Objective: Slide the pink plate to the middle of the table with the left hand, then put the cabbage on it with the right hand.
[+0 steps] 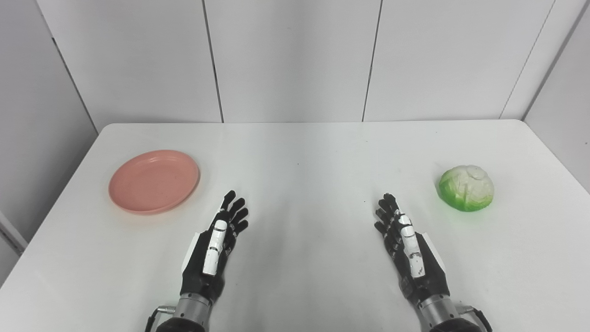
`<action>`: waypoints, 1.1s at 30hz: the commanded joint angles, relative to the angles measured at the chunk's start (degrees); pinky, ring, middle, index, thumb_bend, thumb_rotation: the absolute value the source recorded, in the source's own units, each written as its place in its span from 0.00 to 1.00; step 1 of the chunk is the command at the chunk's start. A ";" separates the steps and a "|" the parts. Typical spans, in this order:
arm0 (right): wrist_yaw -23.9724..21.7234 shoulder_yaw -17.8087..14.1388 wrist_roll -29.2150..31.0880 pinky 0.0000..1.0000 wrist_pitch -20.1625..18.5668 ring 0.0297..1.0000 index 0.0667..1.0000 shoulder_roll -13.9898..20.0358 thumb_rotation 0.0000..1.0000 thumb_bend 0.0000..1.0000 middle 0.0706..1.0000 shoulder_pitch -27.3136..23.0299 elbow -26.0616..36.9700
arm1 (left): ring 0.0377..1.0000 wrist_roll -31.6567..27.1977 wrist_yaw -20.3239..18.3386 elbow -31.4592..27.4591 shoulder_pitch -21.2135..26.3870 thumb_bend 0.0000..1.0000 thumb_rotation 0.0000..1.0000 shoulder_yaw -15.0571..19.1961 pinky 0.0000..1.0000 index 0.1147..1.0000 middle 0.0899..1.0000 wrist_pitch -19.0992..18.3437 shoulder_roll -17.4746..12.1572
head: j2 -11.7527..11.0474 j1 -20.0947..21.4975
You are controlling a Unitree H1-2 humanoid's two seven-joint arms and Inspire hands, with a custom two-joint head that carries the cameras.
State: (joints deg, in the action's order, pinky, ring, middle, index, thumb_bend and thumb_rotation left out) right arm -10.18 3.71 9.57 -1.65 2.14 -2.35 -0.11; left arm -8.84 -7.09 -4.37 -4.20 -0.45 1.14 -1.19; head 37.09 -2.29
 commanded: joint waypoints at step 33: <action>-0.90 -2.77 0.13 1.00 3.99 1.00 1.00 3.54 1.00 0.32 1.00 -6.16 -12.08 | 0.93 1.63 0.99 6.16 -0.93 0.51 1.00 -0.51 0.93 0.95 0.95 1.97 0.96 | -2.86 -6.18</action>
State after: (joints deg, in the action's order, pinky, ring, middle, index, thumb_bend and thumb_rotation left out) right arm -10.68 3.69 9.80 0.03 2.29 -2.23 -0.52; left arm -8.55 -7.00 -3.64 -3.65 -0.83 2.47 -0.93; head 34.28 -8.43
